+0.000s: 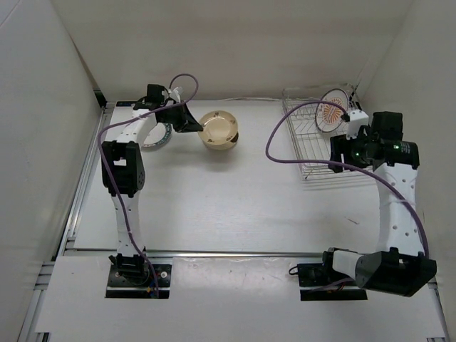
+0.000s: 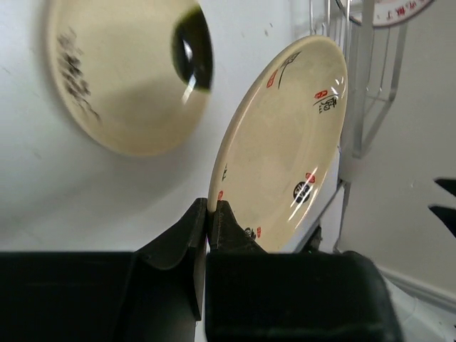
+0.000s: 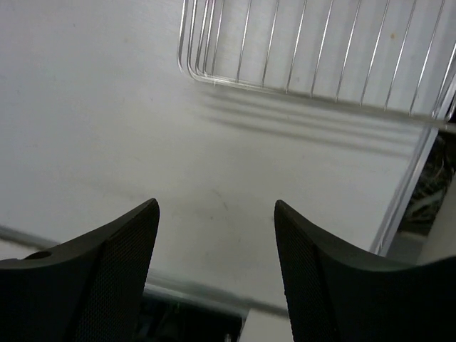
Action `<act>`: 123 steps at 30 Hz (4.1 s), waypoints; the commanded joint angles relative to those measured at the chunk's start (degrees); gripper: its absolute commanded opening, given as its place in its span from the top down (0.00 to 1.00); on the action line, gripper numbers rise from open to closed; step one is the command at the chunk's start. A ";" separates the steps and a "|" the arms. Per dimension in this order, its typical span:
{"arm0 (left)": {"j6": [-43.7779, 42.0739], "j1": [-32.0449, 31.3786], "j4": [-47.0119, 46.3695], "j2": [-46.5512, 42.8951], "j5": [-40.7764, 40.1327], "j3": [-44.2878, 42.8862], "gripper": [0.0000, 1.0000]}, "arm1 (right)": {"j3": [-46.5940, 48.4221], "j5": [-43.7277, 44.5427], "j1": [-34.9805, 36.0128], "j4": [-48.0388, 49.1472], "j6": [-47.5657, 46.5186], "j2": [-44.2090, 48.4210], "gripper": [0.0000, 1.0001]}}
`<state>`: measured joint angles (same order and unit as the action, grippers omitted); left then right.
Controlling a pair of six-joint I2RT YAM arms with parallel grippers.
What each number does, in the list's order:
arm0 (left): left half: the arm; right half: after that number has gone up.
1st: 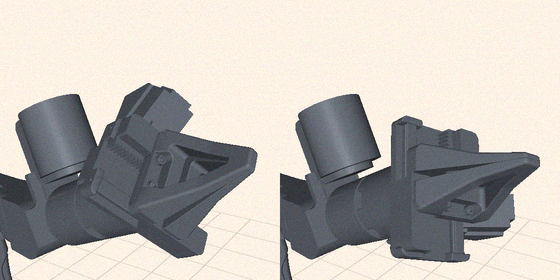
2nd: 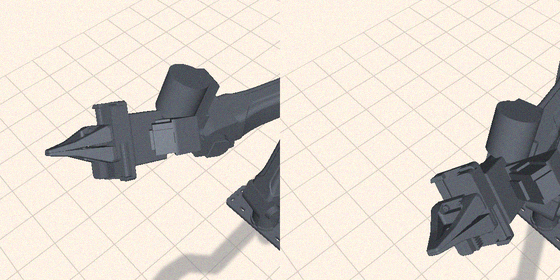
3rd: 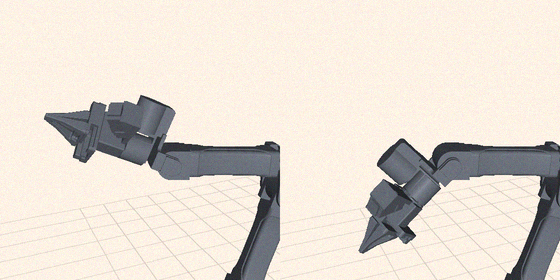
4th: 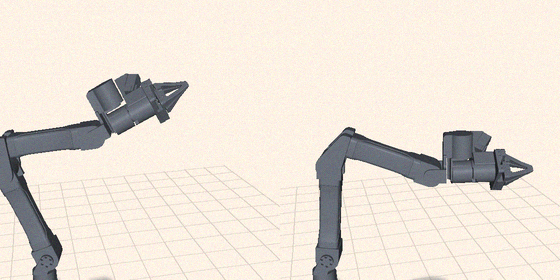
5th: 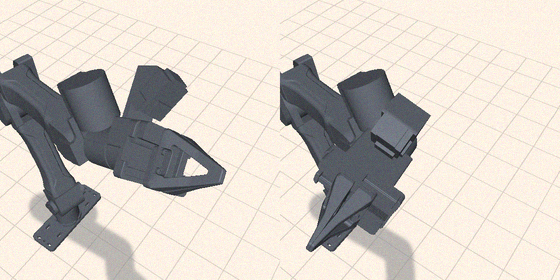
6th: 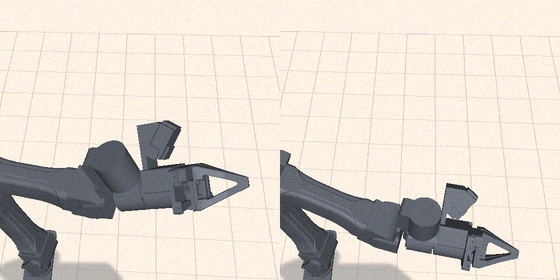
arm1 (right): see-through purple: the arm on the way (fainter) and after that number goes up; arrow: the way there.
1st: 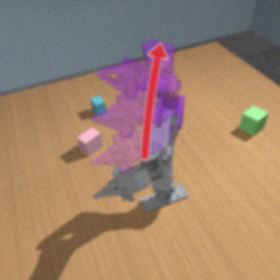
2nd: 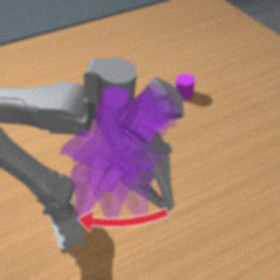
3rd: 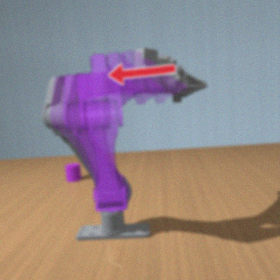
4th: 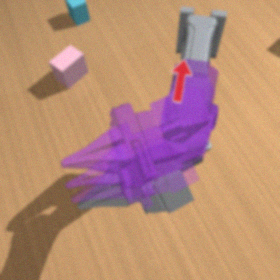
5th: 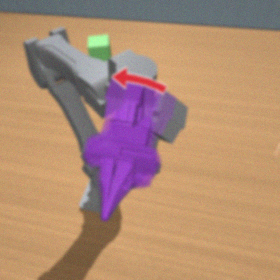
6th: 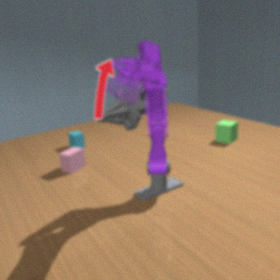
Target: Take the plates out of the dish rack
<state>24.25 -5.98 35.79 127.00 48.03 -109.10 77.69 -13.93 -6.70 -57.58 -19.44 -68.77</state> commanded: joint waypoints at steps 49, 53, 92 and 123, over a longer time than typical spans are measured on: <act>-6.76 -3.16 -2.57 5.72 -14.97 -11.22 0.01 | 1.41 -12.61 -7.89 -9.75 -0.33 14.54 0.22; -7.29 -3.69 -2.04 6.42 -15.77 -10.08 0.01 | 0.10 -12.61 -7.89 -9.21 0.19 14.54 0.22; -10.80 -8.88 0.60 6.34 -29.49 -7.89 0.00 | -4.04 -13.75 -7.89 -5.44 1.25 16.65 0.21; -20.65 -1.85 1.65 -36.65 6.18 20.77 0.00 | 43.24 1.45 -7.36 17.24 9.86 -50.12 0.19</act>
<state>5.78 -9.37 37.28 92.60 46.06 -88.95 116.71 -11.25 -14.22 -41.76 -10.59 -116.55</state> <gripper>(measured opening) 0.988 0.812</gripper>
